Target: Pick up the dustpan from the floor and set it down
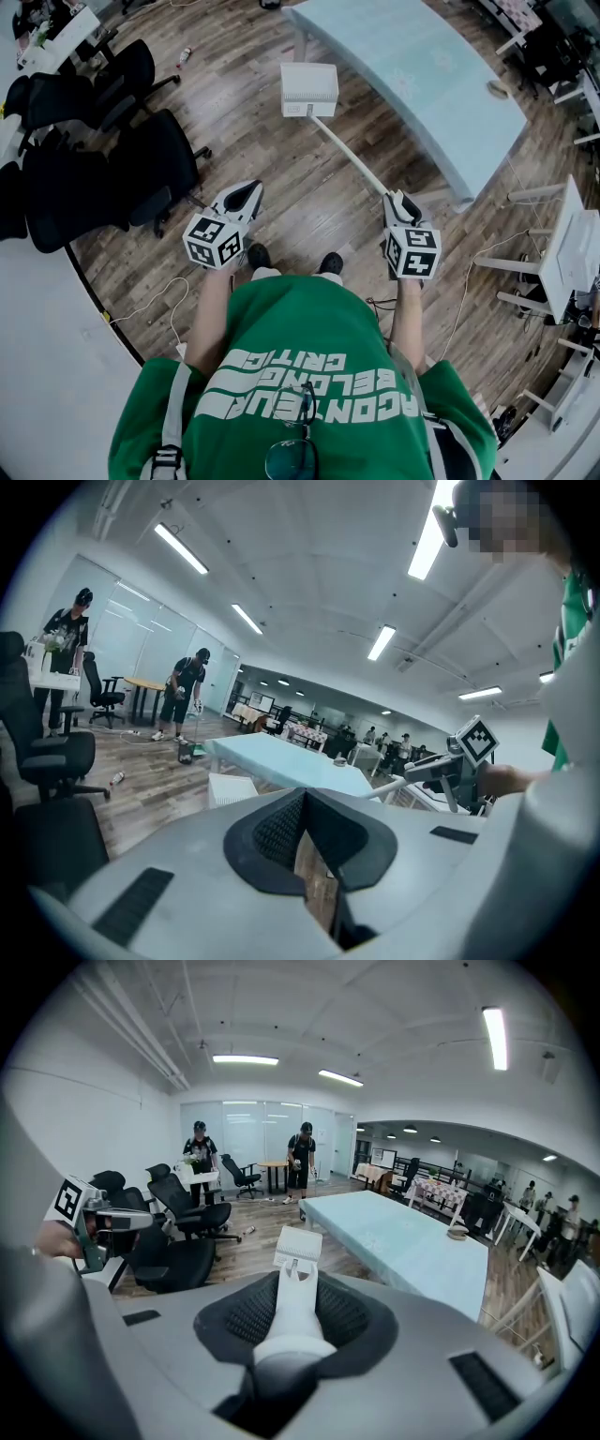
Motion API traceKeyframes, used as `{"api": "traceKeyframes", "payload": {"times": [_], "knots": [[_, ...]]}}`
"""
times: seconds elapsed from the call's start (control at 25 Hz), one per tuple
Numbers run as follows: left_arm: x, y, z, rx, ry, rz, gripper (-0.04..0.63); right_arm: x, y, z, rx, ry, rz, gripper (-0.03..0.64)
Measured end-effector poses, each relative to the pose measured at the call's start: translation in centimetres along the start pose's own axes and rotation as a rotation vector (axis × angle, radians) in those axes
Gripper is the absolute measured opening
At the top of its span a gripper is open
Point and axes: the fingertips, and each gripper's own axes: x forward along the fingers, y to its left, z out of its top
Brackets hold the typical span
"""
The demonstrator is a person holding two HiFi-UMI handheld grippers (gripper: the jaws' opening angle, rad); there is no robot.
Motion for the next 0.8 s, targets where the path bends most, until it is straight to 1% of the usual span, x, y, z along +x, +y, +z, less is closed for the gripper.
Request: {"api": "traceKeyframes", "payload": {"times": [0.4,0.8], "knots": [[-0.2,-0.2,-0.6,-0.016,0.001,0.014,-0.007,-0.1,-0.6,-1.4,0.004,0.033,-0.006,0.121],[-0.9,-0.4,-1.5,-0.035,0.001,0.034,-0.008,1.1,-0.7,-4.9,-0.017,0.130,0.011,0.120]]}}
